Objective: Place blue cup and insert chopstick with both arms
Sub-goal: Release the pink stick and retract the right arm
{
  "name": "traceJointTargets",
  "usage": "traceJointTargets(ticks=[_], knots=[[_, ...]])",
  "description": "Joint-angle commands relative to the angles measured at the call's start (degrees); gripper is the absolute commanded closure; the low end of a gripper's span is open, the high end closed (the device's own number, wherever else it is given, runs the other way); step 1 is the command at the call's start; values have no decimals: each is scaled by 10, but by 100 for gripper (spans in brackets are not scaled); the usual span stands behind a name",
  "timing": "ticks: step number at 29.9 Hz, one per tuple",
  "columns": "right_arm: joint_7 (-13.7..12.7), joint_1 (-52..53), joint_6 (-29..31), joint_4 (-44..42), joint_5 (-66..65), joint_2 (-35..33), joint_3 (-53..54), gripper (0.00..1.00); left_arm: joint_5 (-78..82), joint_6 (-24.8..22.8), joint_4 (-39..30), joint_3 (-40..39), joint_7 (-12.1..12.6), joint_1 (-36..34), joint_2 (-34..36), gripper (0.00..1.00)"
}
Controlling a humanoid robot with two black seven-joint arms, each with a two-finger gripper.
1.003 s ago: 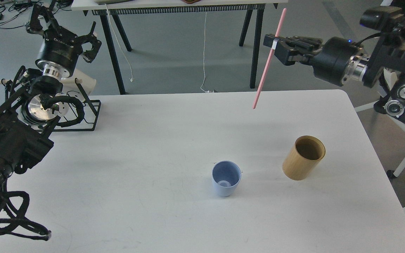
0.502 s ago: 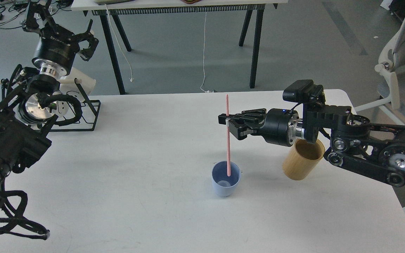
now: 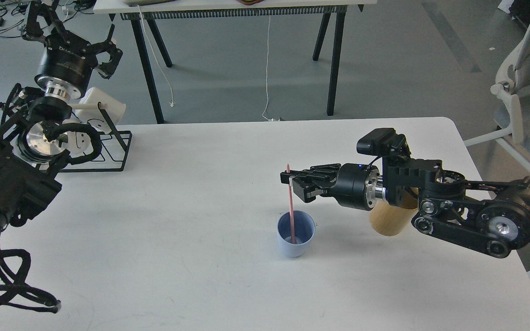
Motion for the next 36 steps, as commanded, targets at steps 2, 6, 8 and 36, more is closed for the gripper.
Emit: traceJointTargets(ticks=[2, 6, 8, 36], knots=[[0, -1, 0, 3, 2, -6, 1, 78, 0, 0, 0, 0, 0, 0, -1, 0], [2, -1, -1, 9, 9, -17, 12, 60, 0, 0, 0, 0, 0, 0, 1, 0], [4, 3, -3, 24, 12, -35, 27, 42, 0, 0, 0, 0, 0, 1, 3, 0], [50, -10, 86, -256, 728, -50, 354, 1, 0, 0, 7, 0, -2, 4, 6, 0]])
